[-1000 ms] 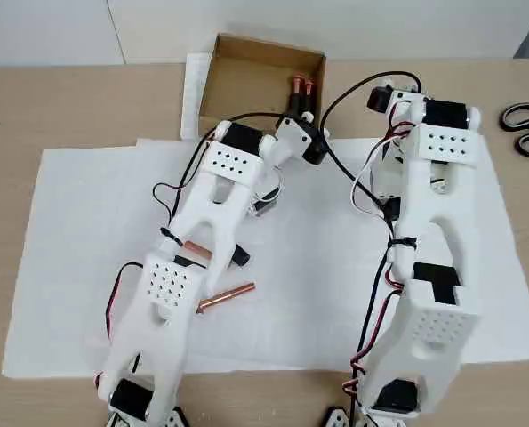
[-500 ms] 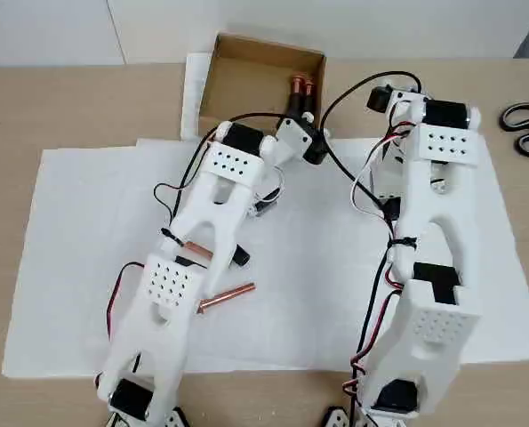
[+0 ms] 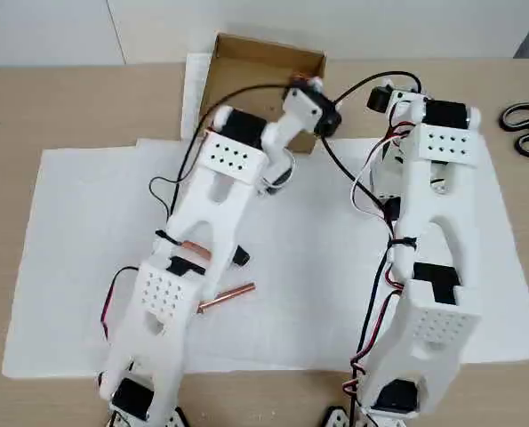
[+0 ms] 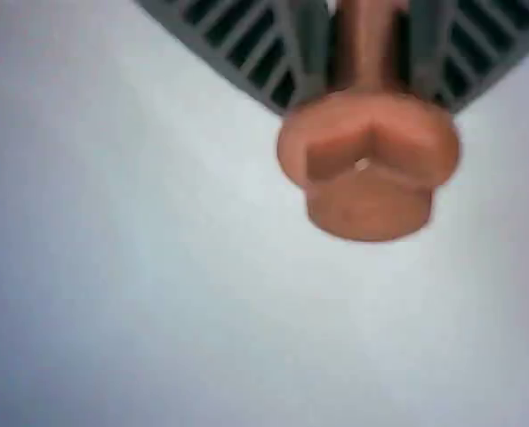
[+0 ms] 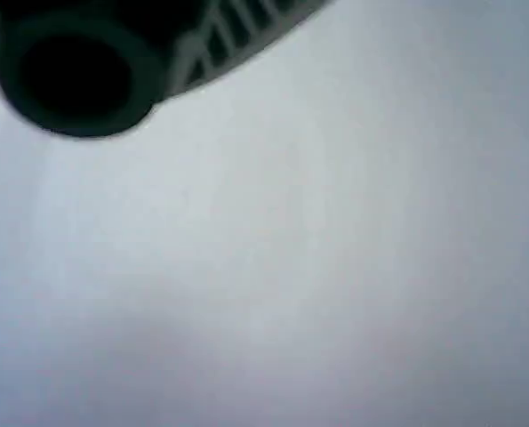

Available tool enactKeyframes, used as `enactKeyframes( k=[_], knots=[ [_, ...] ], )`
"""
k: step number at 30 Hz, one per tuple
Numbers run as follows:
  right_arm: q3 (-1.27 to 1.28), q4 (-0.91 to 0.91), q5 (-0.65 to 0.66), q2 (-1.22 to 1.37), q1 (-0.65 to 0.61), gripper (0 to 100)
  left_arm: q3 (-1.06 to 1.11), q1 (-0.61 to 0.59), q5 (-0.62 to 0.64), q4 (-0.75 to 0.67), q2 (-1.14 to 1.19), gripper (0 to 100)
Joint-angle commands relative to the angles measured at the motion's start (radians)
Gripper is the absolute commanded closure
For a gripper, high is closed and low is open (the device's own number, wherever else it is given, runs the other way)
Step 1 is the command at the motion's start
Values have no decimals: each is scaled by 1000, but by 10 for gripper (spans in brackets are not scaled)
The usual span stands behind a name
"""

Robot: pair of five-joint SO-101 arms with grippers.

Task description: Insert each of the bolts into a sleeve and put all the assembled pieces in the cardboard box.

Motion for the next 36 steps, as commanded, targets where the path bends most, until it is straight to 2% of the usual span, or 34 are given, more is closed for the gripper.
enactKeyframes(
  k=[1, 6, 14, 25, 33, 36],
  knots=[
    [-21, 2, 8, -15, -1, 994, -27, 0, 15, 11, -147, 989],
    [-34, 5, 5, -38, -2, 994, -27, 0, 43, 11, -247, 989],
    [-54, 12, 9, -381, -48, 995, 79, -80, 296, 11, -482, 989],
    [34, 12, 5, -839, -136, 995, 397, -183, 304, 11, -801, 994],
    [339, -1, 2, -1115, -136, 995, 562, -192, 307, 9, -902, 994],
    [480, -107, 0, -1179, -137, 995, 564, -187, 308, 8, -911, 994]
  ],
)
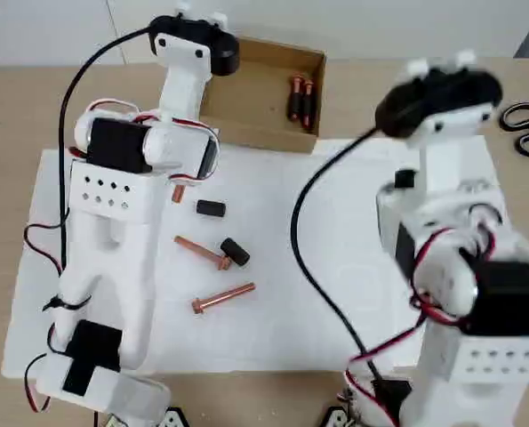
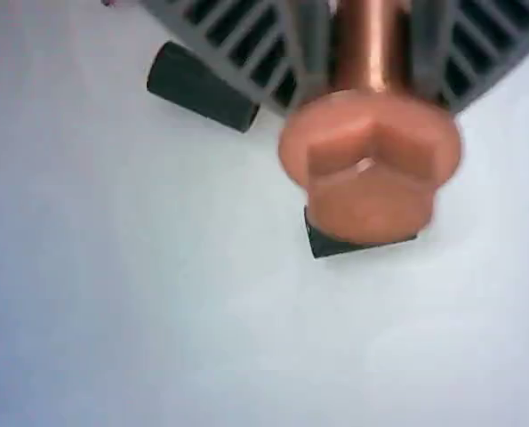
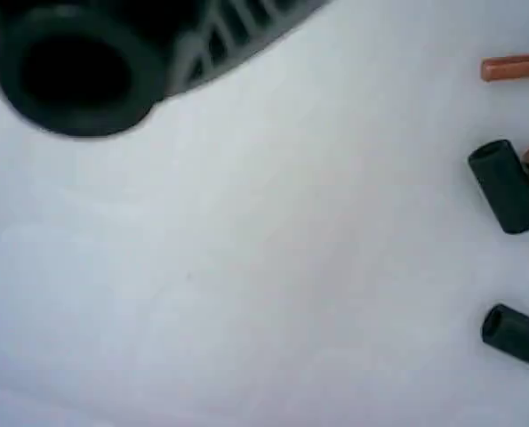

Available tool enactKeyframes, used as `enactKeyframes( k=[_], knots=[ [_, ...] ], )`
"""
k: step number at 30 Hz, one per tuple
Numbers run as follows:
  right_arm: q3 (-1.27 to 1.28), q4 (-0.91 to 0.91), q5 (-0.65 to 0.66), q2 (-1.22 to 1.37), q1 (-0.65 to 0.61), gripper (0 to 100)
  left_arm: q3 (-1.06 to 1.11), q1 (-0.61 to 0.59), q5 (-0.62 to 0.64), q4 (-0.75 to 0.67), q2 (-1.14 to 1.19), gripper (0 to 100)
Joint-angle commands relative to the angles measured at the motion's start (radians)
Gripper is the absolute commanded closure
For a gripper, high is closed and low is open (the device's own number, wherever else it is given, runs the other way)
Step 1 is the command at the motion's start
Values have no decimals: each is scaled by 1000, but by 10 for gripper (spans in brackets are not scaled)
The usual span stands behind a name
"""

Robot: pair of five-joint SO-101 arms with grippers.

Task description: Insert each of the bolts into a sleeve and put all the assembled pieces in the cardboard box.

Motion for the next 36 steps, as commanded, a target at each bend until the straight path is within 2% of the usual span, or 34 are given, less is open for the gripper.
enactKeyframes(
  k=[1, 5, 10, 14, 17, 21, 27, 32, 36],
  knots=[
    [166, -145, 0, -87, -7, 995, 2, 0, 17, 8, -68, 994],
    [453, -401, -38, -199, -30, 995, 2, -3, 86, -8, -63, 994],
    [901, -822, -147, -369, -97, 995, 2, 0, 135, -18, -66, 994],
    [1204, -1115, -126, -499, -134, 995, 2, 2, 183, -18, -69, 994],
    [1353, -1248, -101, -582, -162, 995, -1, 21, 238, -28, -72, 994],
    [1448, -1319, -103, -627, -185, 995, -4, 71, 295, -75, -109, 994],
    [1482, -1325, -104, -633, -186, 995, 4, 201, 313, -61, -328, 994],
    [1475, -1325, -106, -634, -189, 995, 101, 190, 351, -72, -445, 994],
    [1476, -1316, -106, -634, -260, 995, 216, 189, 385, -121, -600, 994]
  ],
)
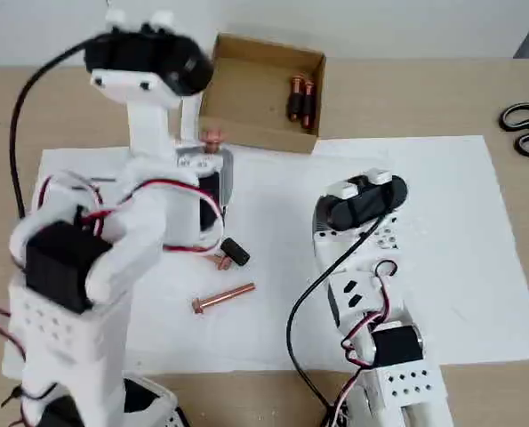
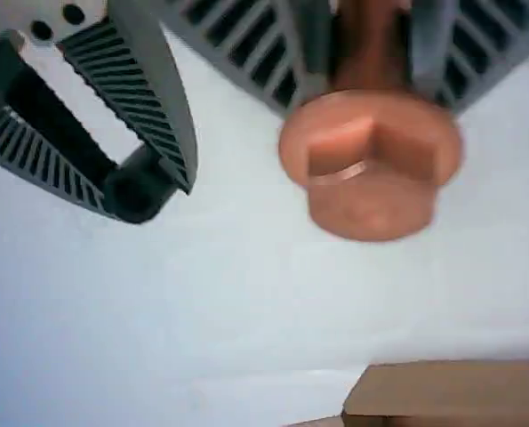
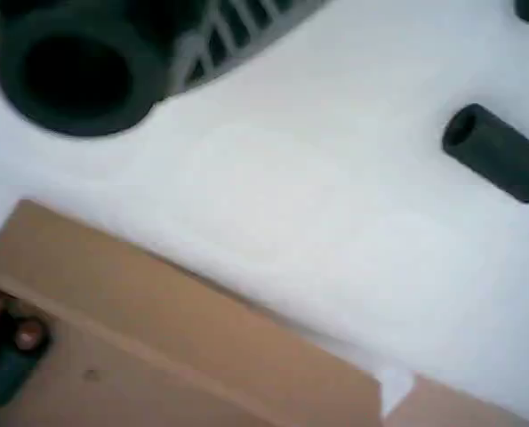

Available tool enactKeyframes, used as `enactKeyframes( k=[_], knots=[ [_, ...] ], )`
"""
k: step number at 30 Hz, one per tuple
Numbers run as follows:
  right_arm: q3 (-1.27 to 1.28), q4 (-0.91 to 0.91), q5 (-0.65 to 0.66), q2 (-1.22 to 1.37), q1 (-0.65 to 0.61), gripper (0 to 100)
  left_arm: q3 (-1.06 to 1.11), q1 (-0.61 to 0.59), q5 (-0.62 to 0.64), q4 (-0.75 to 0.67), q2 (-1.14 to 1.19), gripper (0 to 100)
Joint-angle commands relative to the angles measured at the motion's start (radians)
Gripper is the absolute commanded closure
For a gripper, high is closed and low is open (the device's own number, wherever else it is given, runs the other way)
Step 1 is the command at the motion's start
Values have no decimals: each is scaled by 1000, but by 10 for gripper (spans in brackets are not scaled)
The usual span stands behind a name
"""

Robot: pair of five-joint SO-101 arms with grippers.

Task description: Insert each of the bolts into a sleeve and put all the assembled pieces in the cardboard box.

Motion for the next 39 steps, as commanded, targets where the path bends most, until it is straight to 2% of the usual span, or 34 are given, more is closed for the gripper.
enactKeyframes(
  k=[1, 5, 8, 13, 17, 21, 27, 39],
  knots=[
    [-5, -19, 6, -25, -62, 995, 97, -8, 12, -75, -175, 994],
    [-2, -19, 6, -25, -108, 995, 315, -8, -31, -130, -382, 994],
    [-2, -19, 6, -25, -111, 995, 533, -8, -35, -247, -517, 994],
    [-2, -19, -3, -25, -113, 995, 929, -6, -35, -597, -660, 994],
    [2, -18, -101, -25, -113, 995, 1178, -3, -35, -895, -730, 994],
    [38, -19, -124, -25, -150, 995, 1331, 0, -35, -1080, -783, 994],
    [64, -27, -124, -25, -271, 995, 1388, 37, -35, -1135, -796, 994],
    [63, -24, -127, -25, -341, 995, 1446, 81, -35, -1140, -799, 994]
  ],
)
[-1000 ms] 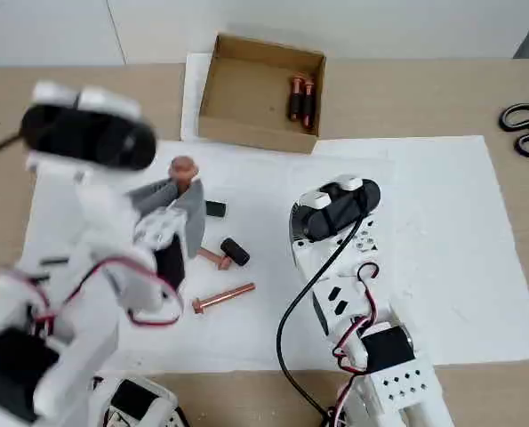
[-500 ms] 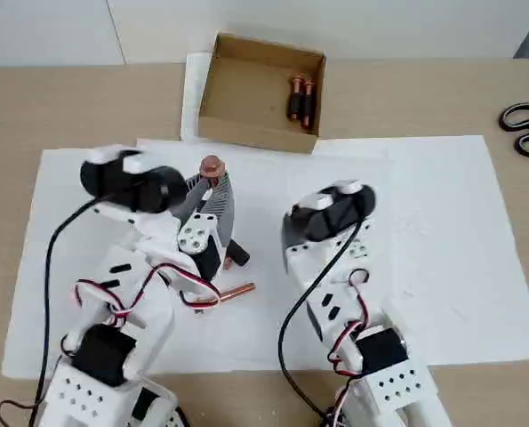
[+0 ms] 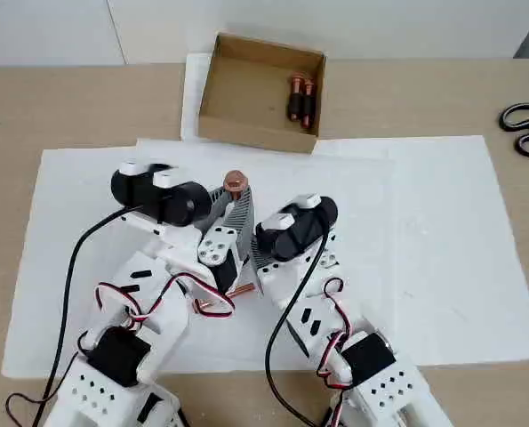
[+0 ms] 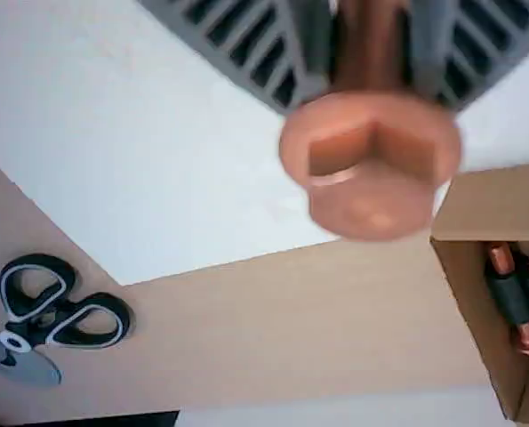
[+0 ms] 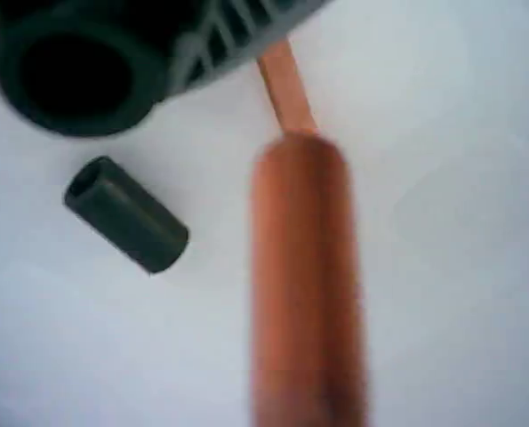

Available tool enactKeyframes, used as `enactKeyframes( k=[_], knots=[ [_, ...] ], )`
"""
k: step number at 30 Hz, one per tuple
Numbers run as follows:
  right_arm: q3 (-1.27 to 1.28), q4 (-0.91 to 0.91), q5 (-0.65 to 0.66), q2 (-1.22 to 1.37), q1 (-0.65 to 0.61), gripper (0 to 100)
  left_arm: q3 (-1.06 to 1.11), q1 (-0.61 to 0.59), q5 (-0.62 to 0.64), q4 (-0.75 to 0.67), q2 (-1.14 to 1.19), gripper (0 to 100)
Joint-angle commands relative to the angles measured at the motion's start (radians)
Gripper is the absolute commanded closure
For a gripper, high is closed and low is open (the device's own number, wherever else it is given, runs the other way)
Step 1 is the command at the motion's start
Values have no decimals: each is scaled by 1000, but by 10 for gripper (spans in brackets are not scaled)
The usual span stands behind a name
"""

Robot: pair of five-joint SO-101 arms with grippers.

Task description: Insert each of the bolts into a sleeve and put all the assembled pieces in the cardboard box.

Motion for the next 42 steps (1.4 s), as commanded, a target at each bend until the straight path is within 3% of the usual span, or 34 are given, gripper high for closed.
enactKeyframes(
  k=[1, 42],
  knots=[
    [-6, -24, -14, -19, -10, 995, -7, 5, -9, -35, -23, 994],
    [-9, -19, -11, -21, -119, 995, 51, 5, -8, -69, -23, 994]
  ],
)
